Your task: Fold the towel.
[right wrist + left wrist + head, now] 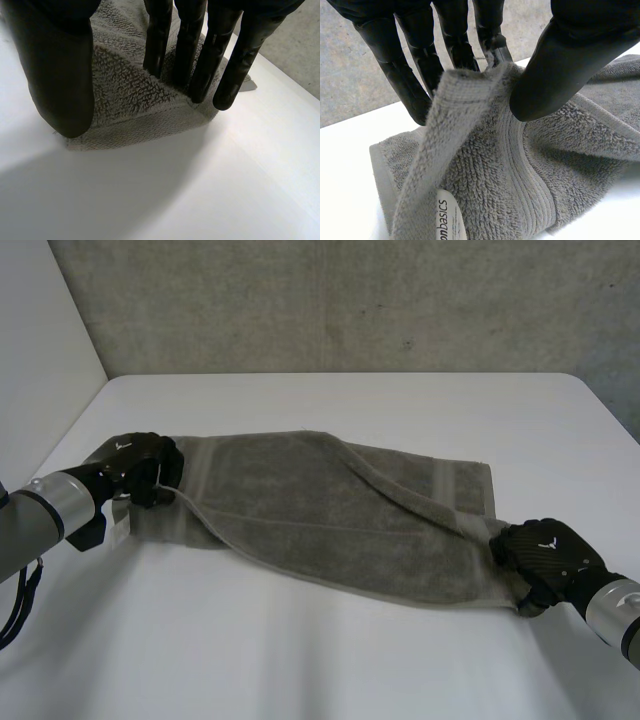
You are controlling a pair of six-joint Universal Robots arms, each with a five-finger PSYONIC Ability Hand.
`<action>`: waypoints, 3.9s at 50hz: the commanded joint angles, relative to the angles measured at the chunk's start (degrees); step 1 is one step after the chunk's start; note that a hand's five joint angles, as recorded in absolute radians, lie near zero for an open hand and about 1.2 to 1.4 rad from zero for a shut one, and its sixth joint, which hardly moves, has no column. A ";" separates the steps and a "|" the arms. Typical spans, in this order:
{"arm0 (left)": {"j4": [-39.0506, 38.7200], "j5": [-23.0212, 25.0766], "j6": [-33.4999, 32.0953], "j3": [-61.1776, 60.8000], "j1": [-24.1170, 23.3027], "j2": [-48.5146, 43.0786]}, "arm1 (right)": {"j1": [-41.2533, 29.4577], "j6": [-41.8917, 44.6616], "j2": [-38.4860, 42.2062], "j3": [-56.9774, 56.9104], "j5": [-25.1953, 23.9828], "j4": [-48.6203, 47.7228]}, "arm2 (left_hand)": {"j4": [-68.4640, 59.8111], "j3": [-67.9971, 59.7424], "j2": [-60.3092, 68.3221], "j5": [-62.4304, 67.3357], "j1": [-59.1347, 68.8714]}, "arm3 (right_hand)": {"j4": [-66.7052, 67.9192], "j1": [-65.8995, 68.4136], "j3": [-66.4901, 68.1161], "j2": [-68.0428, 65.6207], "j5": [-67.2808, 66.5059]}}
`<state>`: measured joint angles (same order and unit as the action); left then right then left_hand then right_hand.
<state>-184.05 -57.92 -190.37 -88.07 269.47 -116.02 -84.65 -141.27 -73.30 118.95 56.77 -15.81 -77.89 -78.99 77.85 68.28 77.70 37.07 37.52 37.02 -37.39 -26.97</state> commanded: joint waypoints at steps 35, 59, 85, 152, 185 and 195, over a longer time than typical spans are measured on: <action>1.76 0.70 -0.70 -10.02 1.58 20.66 | 10.63 -2.62 -21.44 -15.49 -2.36 36.34 | -2.11 -1.01 2.15 1.72 2.30 | 42.93 42.48 42.98 -42.61 -43.03; -3.69 5.10 -1.41 -7.47 -3.78 5.28 | -4.37 1.53 2.35 -28.58 0.69 41.75 | -2.11 -1.01 2.15 1.72 2.30 | 42.93 42.48 42.98 -42.61 -43.03; 0.09 -13.00 -1.23 43.57 -11.42 -28.10 | -9.04 -26.25 20.39 -51.10 12.84 23.37 | -2.11 -1.01 2.15 1.72 2.30 | 42.93 42.48 42.98 -42.61 -43.03; 0.00 -12.66 -3.86 19.89 -9.14 -14.33 | -8.96 -15.18 -1.14 -20.80 25.15 13.71 | 46.52 47.62 -46.47 -46.91 -46.33 | -9.38 -9.82 -9.32 9.70 9.27; -3.95 -9.32 -17.75 13.80 -7.03 -19.59 | -6.58 -13.77 9.40 -14.97 26.19 -4.84 | 6.67 7.77 -6.63 -7.06 -6.49 | 42.93 42.48 42.98 -42.60 -43.03; -3.87 -9.93 -17.32 13.62 -7.12 -19.07 | -7.11 -6.30 8.44 -14.45 35.34 -6.95 | -2.11 -1.01 2.15 1.72 2.30 | 42.93 42.48 42.98 -42.61 -43.03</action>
<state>-188.06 -67.57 -208.05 -74.36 262.39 -135.58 -91.18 -151.76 -64.26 103.85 87.88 -21.31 -77.74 -78.51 77.59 49.20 77.54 76.79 75.63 73.29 -74.60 -65.38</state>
